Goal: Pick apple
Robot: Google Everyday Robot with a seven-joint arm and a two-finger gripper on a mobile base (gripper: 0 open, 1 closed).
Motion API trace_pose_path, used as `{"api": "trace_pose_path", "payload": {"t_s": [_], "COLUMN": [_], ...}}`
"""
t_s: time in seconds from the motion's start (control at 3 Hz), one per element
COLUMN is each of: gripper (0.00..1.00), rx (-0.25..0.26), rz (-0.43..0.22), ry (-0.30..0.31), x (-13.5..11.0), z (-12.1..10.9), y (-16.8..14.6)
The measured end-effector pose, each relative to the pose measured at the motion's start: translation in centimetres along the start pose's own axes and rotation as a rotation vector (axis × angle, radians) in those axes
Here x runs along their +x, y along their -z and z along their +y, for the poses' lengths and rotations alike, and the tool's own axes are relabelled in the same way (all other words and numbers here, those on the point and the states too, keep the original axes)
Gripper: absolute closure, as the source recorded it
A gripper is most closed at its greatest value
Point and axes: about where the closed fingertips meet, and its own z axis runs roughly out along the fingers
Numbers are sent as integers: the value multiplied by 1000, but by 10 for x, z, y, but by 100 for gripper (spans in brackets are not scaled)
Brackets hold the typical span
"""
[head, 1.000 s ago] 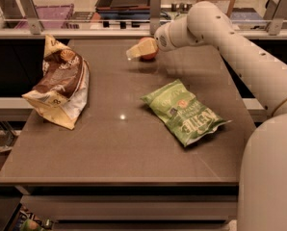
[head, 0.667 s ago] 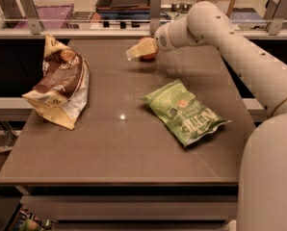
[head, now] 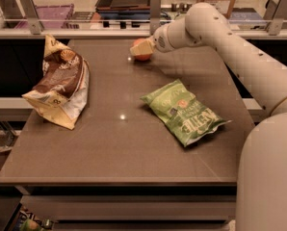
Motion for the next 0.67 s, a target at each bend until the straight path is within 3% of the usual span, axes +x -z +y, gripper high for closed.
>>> {"api": "trace_pose_path", "payload": {"t_s": [0.67], "gripper": [87], "rx": [-9], "rz": [4], "ry": [0], "x": [2], "z": [4], "y": [-6]}}
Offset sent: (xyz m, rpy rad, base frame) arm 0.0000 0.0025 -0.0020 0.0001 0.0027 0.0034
